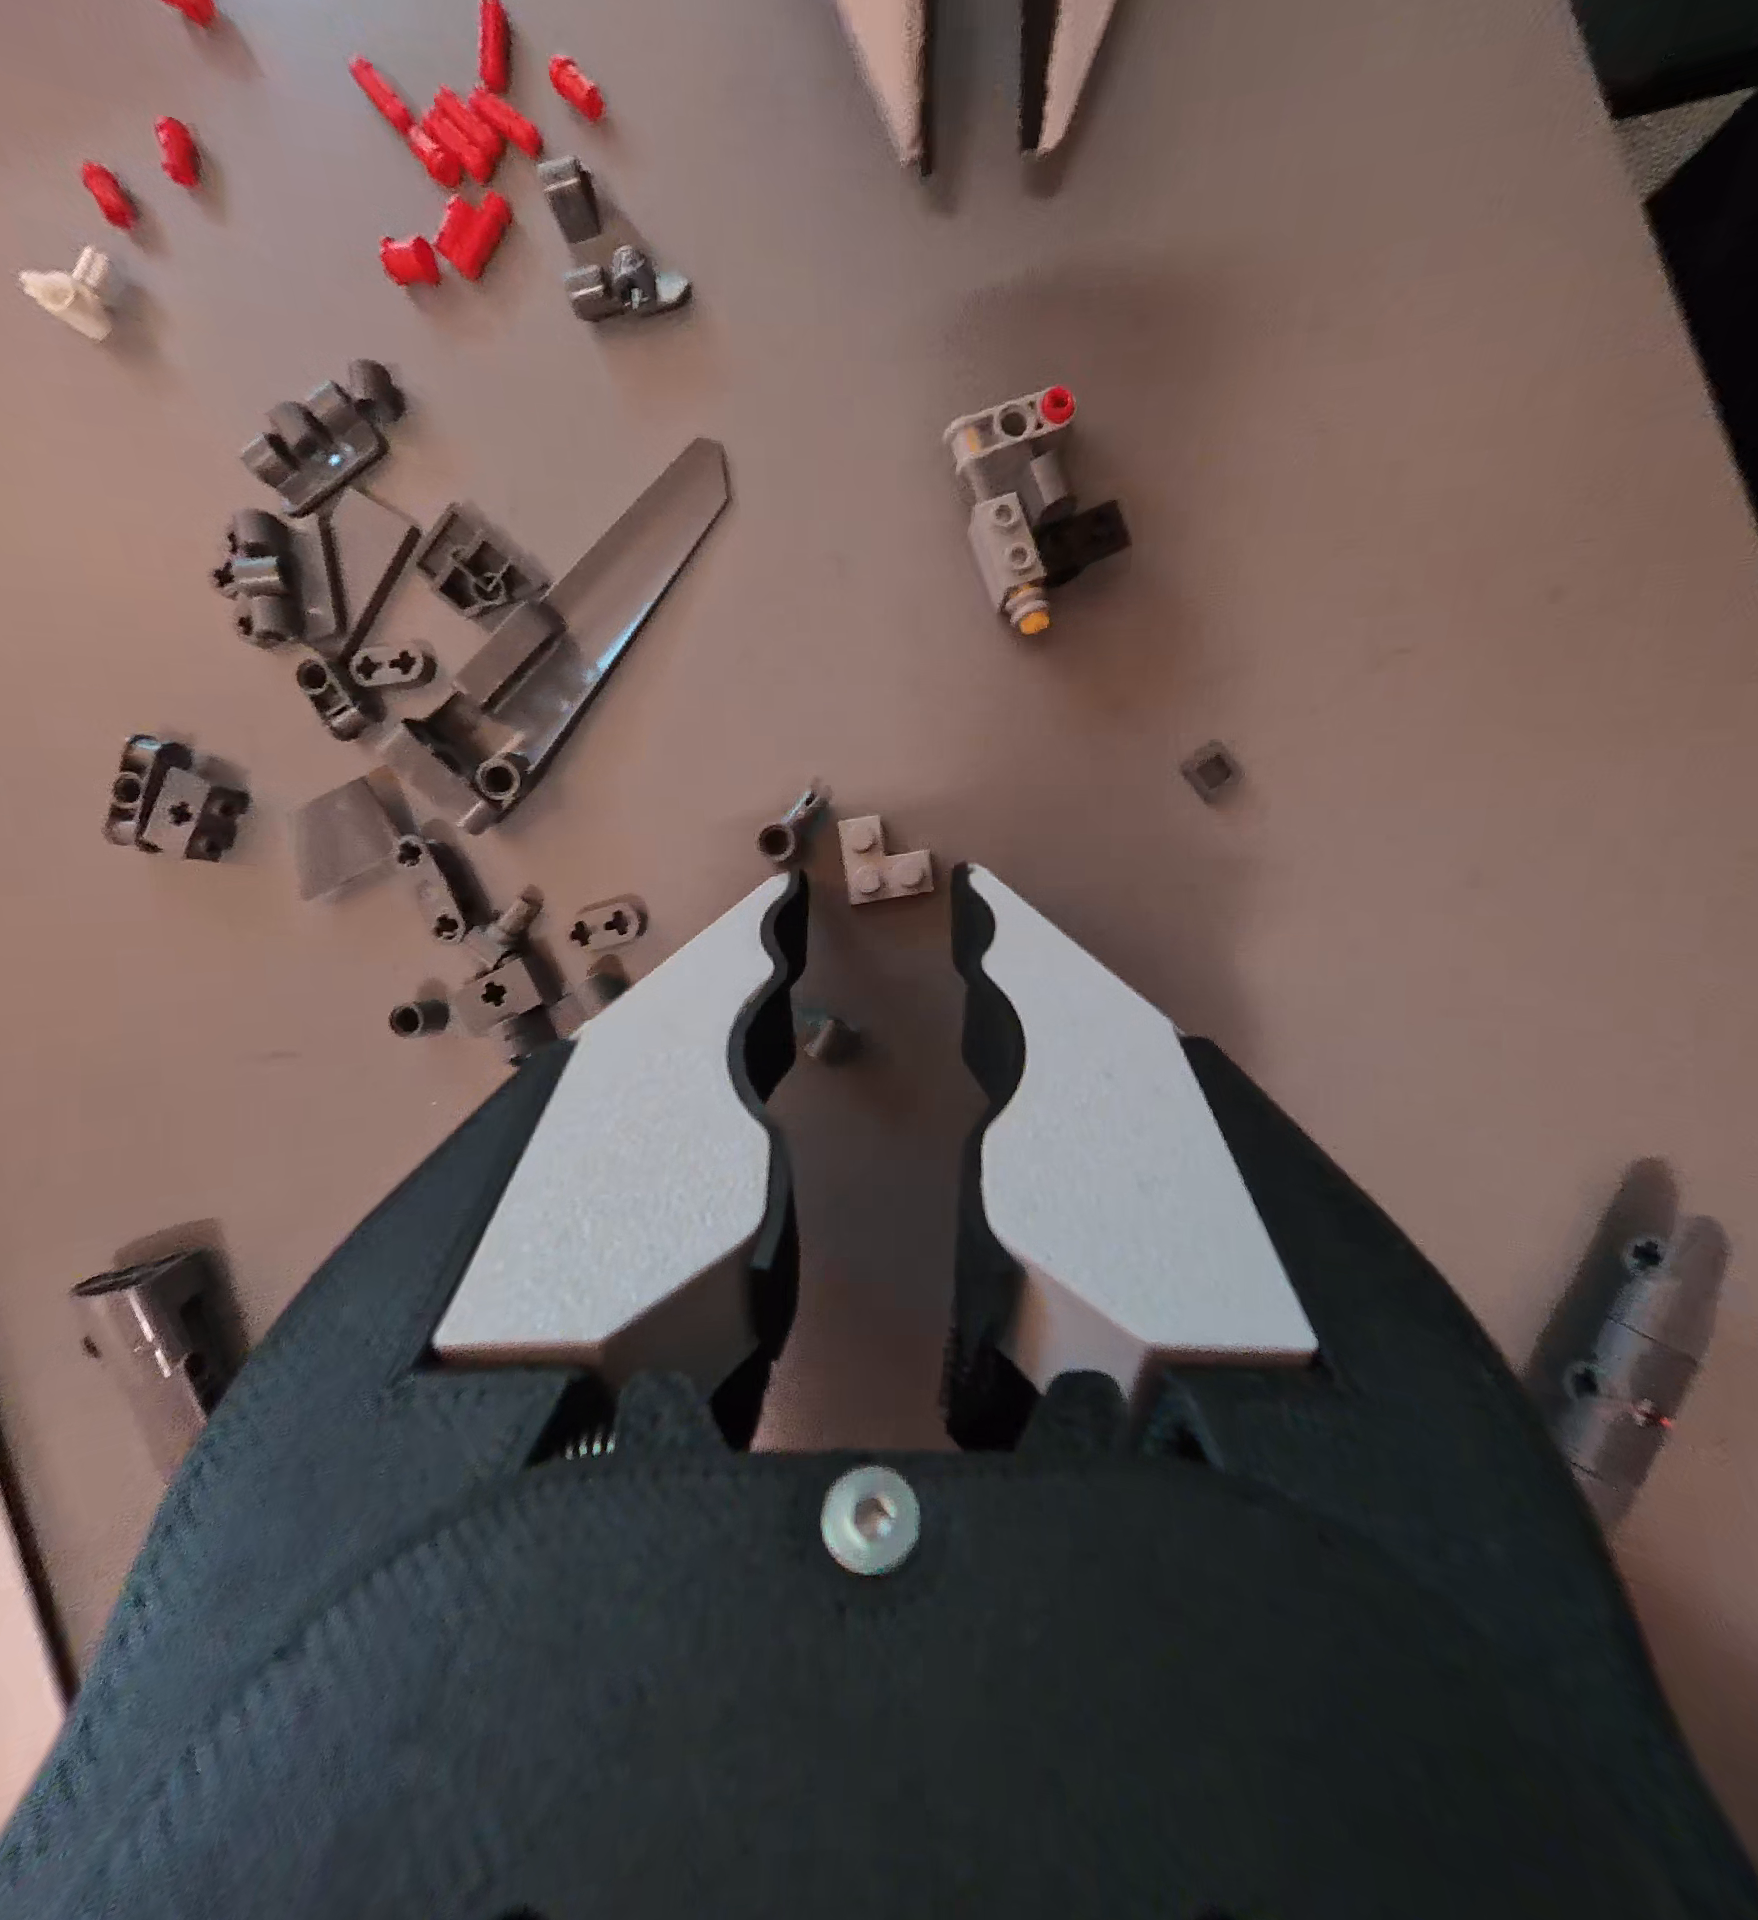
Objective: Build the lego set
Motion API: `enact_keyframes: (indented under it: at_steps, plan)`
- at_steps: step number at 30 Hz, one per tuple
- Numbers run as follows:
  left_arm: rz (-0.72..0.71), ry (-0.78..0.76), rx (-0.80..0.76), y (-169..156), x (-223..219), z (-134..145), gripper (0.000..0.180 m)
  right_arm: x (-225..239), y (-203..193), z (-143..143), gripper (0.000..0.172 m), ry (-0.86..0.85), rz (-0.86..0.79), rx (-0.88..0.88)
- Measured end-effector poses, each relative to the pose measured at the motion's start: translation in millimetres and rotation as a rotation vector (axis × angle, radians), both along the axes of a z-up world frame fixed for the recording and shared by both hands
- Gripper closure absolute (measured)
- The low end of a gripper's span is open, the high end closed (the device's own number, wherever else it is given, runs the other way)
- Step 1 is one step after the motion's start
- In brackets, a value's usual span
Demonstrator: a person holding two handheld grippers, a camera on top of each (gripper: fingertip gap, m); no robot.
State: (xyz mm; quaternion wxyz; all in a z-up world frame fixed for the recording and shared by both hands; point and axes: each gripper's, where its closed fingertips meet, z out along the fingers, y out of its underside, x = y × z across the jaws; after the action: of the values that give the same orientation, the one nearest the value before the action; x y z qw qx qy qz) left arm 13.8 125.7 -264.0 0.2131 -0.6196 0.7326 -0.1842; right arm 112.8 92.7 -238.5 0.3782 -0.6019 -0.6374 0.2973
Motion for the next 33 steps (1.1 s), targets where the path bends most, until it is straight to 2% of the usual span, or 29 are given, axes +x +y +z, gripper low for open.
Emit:
enact_keyframes:
  at_steps: [1,6,12,17,22,25,29,33]
  plan:
    - [0.011,0.004,0.003,2,0,-1,0.156,0,0,1,0.159,0.003,0.0,0.001]
    - [0.056,-0.003,-0.033,2,1,-2,0.166,0,-1,1,0.159,0.004,0.004,0.002]
    - [0.084,-0.018,-0.018,3,2,-1,0.166,-3,-3,5,0.158,0.025,-0.007,0.02]
    - [0.099,-0.033,0.009,-3,2,0,0.166,-14,-3,-5,0.14,-0.044,-0.022,0.083]
    - [0.12,-0.062,0.058,-14,2,12,0.166,-32,0,-17,0.136,-0.118,-0.008,0.072]
    - [0.136,-0.08,0.077,-20,1,20,0.167,-41,1,-19,0.14,-0.148,0.015,0.067]
    - [0.145,-0.118,0.096,-28,2,29,0.167,-50,4,-22,0.158,-0.179,0.015,0.073]
    - [0.15,-0.149,0.126,-32,4,36,0.167,-62,7,-22,0.159,-0.192,0.024,0.089]
